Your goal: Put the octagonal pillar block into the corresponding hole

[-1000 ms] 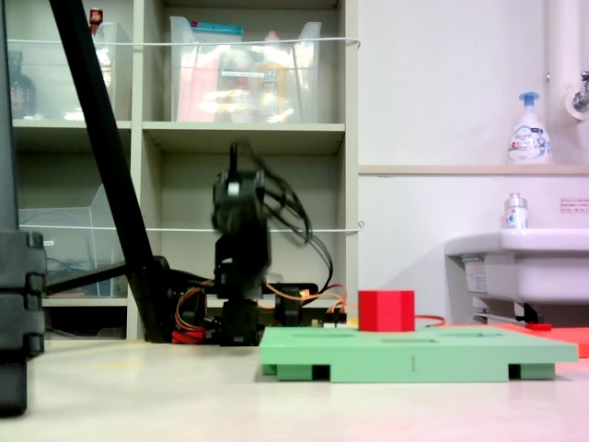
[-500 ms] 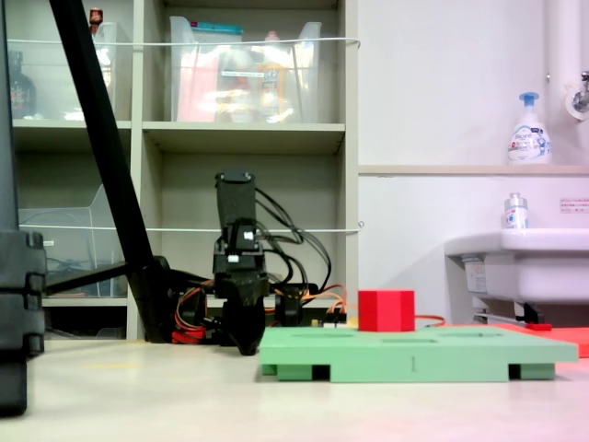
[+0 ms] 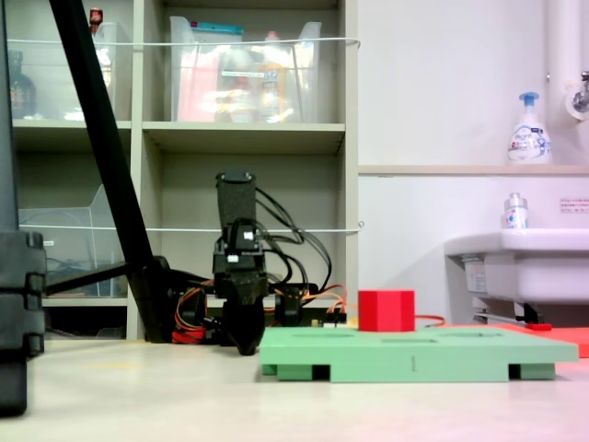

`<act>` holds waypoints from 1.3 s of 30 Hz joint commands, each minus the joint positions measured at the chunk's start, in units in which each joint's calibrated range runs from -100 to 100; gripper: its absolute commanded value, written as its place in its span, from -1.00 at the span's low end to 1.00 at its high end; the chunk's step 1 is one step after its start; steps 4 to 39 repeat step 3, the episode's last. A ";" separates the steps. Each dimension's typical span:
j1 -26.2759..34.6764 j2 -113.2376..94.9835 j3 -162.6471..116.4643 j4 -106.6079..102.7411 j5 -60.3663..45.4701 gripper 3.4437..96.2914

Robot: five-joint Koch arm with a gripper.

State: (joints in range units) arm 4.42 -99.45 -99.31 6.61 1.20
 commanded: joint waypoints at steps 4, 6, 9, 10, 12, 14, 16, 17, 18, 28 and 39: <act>-0.39 -0.55 -0.69 -5.98 -0.15 0.00; -0.39 -0.55 -0.69 -5.98 -0.15 0.00; -0.39 -0.55 -0.69 -5.98 -0.15 0.00; -0.39 -0.55 -0.69 -5.98 -0.15 0.00; -0.39 -0.55 -0.69 -5.98 -0.15 0.00; -0.39 -0.55 -0.69 -5.98 -0.15 0.00; -0.39 -0.55 -0.69 -5.98 -0.15 0.00; -0.39 -0.55 -0.69 -5.98 -0.15 0.00; -0.39 -0.55 -0.69 -5.98 -0.15 0.00; -0.39 -0.55 -0.69 -5.98 -0.15 0.00; -0.39 -0.55 -0.69 -5.98 -0.15 0.00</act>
